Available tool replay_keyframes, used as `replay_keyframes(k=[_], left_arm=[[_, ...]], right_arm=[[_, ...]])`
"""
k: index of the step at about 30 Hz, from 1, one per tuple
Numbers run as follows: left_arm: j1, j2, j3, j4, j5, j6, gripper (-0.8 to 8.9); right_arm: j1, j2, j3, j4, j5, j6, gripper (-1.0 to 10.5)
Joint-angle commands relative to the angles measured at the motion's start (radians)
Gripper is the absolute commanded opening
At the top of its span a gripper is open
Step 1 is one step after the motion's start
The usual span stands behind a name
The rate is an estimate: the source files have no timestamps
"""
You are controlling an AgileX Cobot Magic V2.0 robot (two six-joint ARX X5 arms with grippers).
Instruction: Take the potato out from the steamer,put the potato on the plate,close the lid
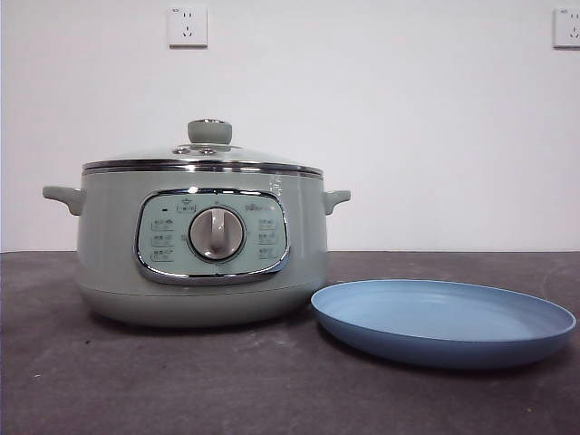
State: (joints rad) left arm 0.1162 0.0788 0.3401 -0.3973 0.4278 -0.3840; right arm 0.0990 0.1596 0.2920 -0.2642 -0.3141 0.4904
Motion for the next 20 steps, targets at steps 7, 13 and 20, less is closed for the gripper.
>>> replay_keyframes(k=[7,13,20], left_arm=[[0.003,0.203,0.232,-0.171,0.171,0.205,-0.08],[-0.002,0.32,0.349,-0.289,0.286,0.32,-0.08],[-0.039,0.412,0.452,-0.451,0.37,0.444,-0.08]], right_arm=[[0.002,0.271,0.323,-0.278,-0.191,-0.251,-0.1],[0.003,0.46,0.552,-0.546,-0.332,-0.499,-0.1],[0.051,0.593,0.716,-0.784,-0.368,-0.672,-0.1]])
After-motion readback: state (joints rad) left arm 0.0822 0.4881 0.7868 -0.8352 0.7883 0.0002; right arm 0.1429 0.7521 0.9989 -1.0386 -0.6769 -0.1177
